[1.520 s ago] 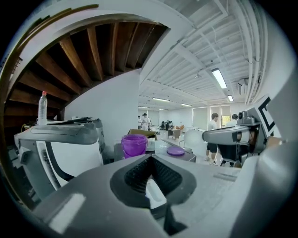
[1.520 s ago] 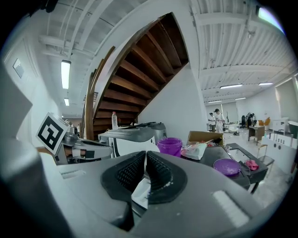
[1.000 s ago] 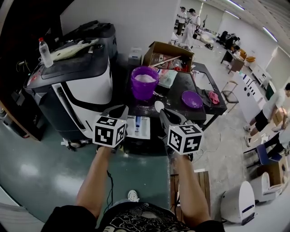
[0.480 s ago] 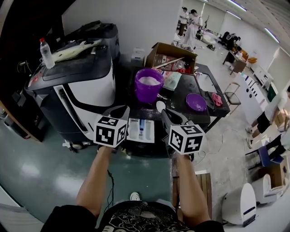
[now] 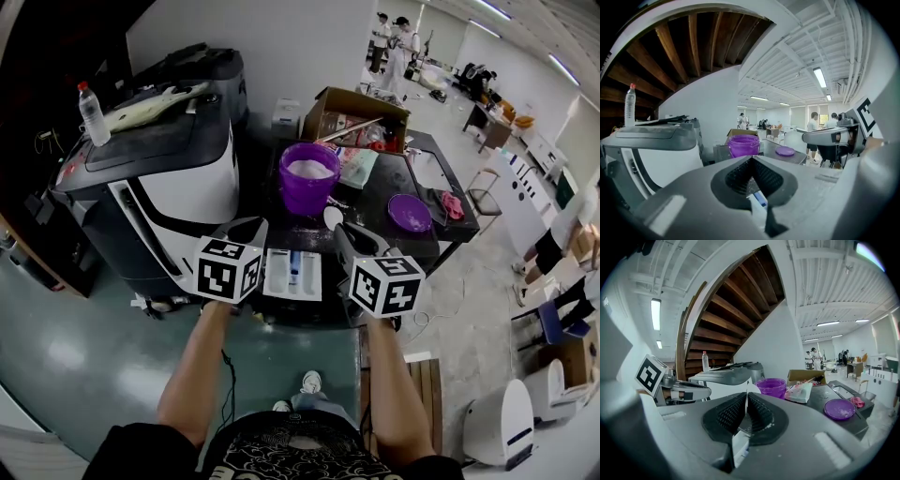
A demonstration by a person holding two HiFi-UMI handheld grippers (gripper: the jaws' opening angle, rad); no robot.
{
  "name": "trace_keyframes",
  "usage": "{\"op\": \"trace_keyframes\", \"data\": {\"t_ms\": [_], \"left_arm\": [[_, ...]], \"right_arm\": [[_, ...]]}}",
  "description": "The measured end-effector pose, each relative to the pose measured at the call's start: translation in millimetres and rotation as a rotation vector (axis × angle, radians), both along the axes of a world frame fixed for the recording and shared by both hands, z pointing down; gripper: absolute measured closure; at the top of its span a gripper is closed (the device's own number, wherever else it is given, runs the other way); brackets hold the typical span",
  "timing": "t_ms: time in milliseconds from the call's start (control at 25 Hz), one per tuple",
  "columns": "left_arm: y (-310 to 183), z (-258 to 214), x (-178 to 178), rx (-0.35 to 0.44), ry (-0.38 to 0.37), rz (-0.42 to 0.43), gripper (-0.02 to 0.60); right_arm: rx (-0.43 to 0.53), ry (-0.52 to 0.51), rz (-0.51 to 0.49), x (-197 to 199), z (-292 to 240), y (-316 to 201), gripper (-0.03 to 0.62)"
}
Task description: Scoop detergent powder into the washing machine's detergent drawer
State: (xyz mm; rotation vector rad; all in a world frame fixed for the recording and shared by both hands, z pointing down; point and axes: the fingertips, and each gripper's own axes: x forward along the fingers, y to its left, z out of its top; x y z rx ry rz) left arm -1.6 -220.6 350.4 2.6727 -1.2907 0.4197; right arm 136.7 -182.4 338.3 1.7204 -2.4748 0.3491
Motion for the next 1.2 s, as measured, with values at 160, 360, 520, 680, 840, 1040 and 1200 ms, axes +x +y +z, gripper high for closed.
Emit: {"op": "trace_keyframes", "data": {"t_ms": [160,360,520,680,840,1040,1200], "left_arm": [[-11.1,1.4,4.7,-0.002,-0.002,0.001,0.58],[-28.3,5.8,10.9,-0.003,-0.011,0.003,0.58],[-47.6,7.2,12.8,-0.007,-0.017,-0.004,0.58],[-70.8,6.1,17.0,-0.004,-0.019,-0.014,0.58],[-93.1,2.8,21.6,-0.001,-0.024,-0.023,0.58],[-119.0,-0.9,28.6,0.003,-0.03,-0.041,0.58],[-137.5,0.9,30.9,-0.004,-0.031,-0.062,0.58]], "right_arm": [[-0.001,-0.001,0.003,5.6,1.6,-9.7,0.559],[0.0,-0.006,0.002,12.0,5.4,-26.6,0.559],[0.002,-0.006,-0.003,15.7,5.7,-46.4,0.559],[0.007,-0.005,-0.013,20.2,3.8,-70.0,0.559],[0.009,-0.005,-0.027,24.7,1.1,-93.9,0.559],[0.01,0.001,-0.047,33.1,-2.0,-121.7,0.559],[0.008,0.006,-0.065,38.4,-3.1,-141.6,0.559]]}}
